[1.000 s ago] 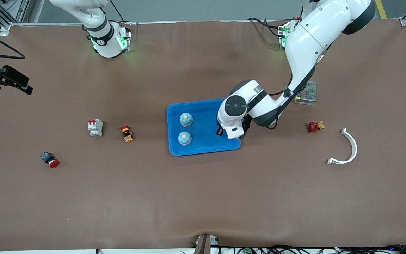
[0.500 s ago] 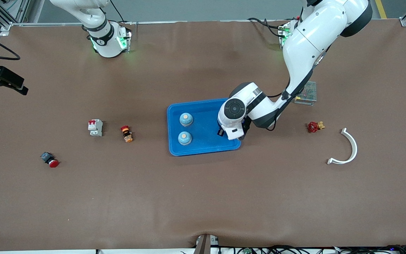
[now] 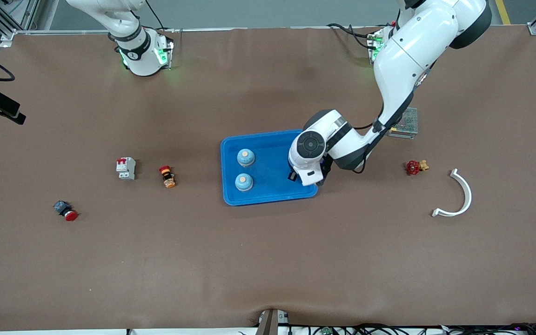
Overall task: Place electrolytic capacitor and blue bell in tray
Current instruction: 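Lower the capacitor beside the first one and open the left gripper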
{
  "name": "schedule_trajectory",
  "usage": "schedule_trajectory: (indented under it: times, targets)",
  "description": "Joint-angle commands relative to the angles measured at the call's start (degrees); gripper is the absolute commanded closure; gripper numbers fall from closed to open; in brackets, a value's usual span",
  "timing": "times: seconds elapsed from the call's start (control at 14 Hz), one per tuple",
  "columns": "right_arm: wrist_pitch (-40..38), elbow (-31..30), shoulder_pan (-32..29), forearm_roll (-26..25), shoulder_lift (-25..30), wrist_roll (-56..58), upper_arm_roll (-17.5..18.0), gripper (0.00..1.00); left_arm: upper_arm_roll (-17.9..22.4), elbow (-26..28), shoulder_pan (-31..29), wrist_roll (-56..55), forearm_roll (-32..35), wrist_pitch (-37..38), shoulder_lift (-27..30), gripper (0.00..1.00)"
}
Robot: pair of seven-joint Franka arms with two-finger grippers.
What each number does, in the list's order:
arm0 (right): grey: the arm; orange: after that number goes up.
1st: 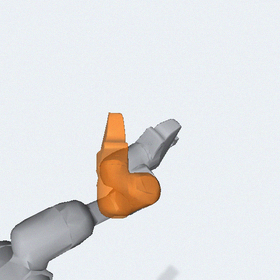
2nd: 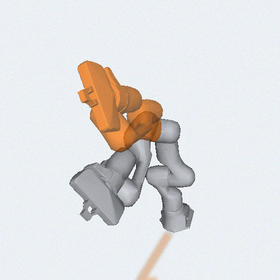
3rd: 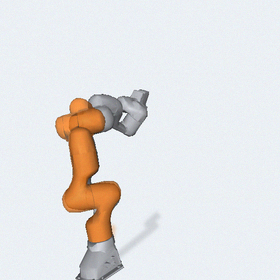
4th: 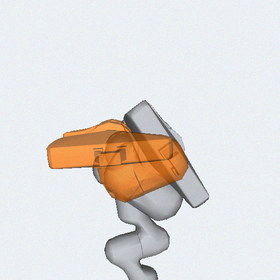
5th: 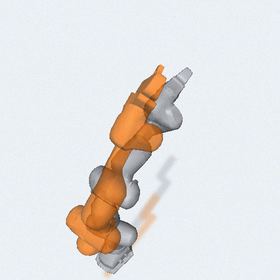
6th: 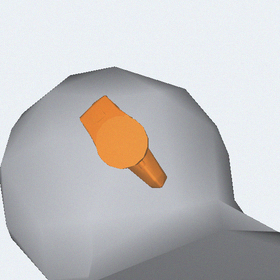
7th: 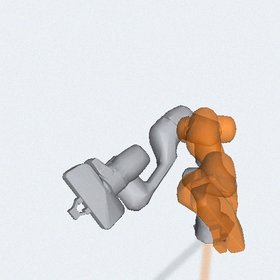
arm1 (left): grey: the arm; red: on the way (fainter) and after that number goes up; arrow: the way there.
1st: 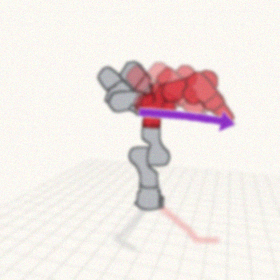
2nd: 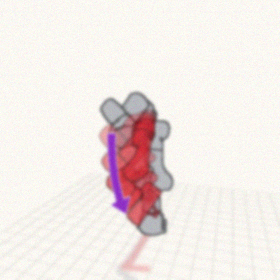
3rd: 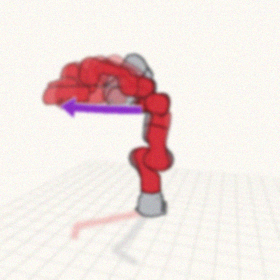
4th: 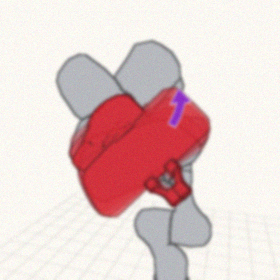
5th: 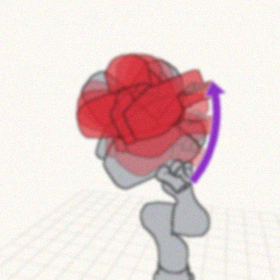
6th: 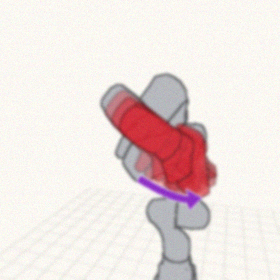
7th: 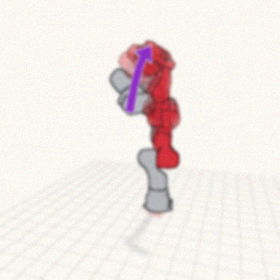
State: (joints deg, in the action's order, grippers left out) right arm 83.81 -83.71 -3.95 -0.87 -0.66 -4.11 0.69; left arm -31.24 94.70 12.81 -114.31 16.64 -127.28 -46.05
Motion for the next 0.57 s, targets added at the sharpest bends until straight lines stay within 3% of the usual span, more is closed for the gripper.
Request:
schedule_trajectory:
  times: [0.0,0.21,0.5]
  targets:
    - [0.30,-0.84,-0.44,-0.98,0.93,-0.90,0.45,0.00,0.39,-1.98,0.82,-0.74,0.94,0.54,-0.27,0.26]
    - [0.30,-0.58,-0.88,-0.81,0.93,-0.99,0.28,0.00,0.39,-2.41,0.73,-1.00,0.59,0.54,0.08,0.00]
    - [2.58,-0.66,-1.41,-0.10,0.84,-4.13,0.36,0.00,0.39,-5.31,0.56,-1.09,0.33,0.63,0.70,0.00]
